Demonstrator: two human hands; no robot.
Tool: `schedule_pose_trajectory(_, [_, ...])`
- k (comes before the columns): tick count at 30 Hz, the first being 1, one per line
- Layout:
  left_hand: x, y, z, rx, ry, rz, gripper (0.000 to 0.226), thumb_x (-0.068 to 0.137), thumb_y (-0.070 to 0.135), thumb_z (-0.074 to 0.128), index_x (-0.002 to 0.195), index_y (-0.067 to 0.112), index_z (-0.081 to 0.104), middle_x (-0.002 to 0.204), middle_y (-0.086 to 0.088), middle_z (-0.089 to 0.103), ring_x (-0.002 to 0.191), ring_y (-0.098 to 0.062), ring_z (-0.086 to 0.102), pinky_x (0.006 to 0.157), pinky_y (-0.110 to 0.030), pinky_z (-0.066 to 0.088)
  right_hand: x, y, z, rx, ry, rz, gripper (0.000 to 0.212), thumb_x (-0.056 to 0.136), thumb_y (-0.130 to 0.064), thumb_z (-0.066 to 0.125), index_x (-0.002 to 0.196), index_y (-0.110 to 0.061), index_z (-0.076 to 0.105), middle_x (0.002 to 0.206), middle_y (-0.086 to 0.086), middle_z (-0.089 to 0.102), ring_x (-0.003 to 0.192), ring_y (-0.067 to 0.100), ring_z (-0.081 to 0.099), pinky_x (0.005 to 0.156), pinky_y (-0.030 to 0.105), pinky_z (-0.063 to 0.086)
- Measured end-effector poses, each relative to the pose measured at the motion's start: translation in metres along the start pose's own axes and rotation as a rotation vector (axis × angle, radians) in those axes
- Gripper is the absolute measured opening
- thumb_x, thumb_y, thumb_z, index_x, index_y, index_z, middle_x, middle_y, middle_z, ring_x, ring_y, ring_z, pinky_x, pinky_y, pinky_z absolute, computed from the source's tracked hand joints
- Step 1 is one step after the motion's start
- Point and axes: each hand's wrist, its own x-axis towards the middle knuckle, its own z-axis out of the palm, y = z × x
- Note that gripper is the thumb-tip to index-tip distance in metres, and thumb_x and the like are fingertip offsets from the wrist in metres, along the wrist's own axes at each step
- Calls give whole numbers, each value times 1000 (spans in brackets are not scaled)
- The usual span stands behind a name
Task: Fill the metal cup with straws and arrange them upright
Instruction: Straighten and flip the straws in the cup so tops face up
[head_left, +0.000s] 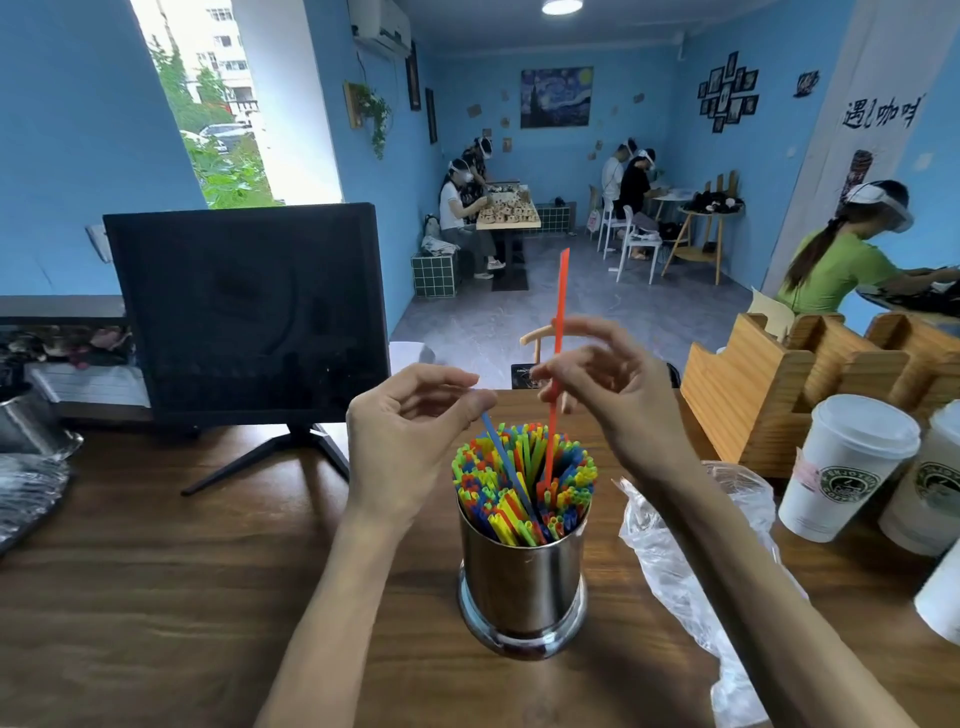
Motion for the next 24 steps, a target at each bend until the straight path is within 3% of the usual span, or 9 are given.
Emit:
schedule_pose_trajectory(4, [0, 8, 2, -73, 76, 40, 17, 69, 16, 84, 84, 16, 76, 74, 2, 76, 67, -11, 72, 64, -20, 56, 5, -17, -2, 64, 51, -48, 25, 97, -12, 61, 116, -25, 49, 92, 10, 71, 57, 23, 65, 47, 27, 48])
schedule_pose_trajectory(7, [5, 21, 1, -133, 156, 90, 15, 73, 17, 82, 86, 14, 75, 74, -1, 76, 67, -13, 71, 61, -20, 55, 0, -23, -1, 20, -43, 10, 12, 99, -16, 58, 111, -17, 62, 95, 8, 70, 53, 22, 63, 42, 24, 42])
schedule_pose_trajectory(9, [11, 31, 0, -176, 212, 121, 14, 76, 18, 82, 88, 15, 75, 76, -2, 76, 68, -15, 71, 62, -22, 56, -4, -22, 3, -62, -122, 8, 13, 97, -11, 62, 109, -11, 69, 94, 9, 72, 60, 22, 67, 51, 24, 47])
schedule_pose_trajectory(12, [20, 47, -1, -268, 297, 146, 11, 82, 13, 81, 89, 17, 74, 79, 0, 77, 71, -16, 72, 59, -25, 56, -7, -21, 9, -207, -252, -2, 15, 97, -5, 64, 106, -11, 74, 93, 3, 74, 83, 19, 73, 79, 30, 57])
schedule_pose_trajectory(14, [26, 54, -3, -309, 334, 129, 11, 86, 8, 79, 91, 16, 73, 80, 1, 77, 74, -17, 73, 57, -24, 55, -9, -22, 10, -232, -325, 41, 16, 100, -4, 59, 106, -10, 72, 95, 1, 75, 84, 18, 74, 83, 32, 56])
schedule_pose_trajectory(19, [38, 44, -4, -339, 316, -16, 9, 87, 11, 77, 95, 15, 73, 84, 0, 77, 76, -14, 72, 60, -21, 55, -16, -35, 12, -6, -362, 119, 11, 99, -6, 58, 107, -13, 54, 101, 14, 72, 64, 33, 71, 48, 33, 53])
schedule_pose_trajectory(24, [30, 27, 2, -356, 270, -185, 11, 89, 12, 73, 99, 8, 71, 78, 1, 73, 66, -8, 69, 59, -21, 56, -17, -35, 15, 207, -463, 307, 19, 99, -6, 54, 107, -11, 70, 96, 13, 71, 62, 27, 70, 53, 28, 57])
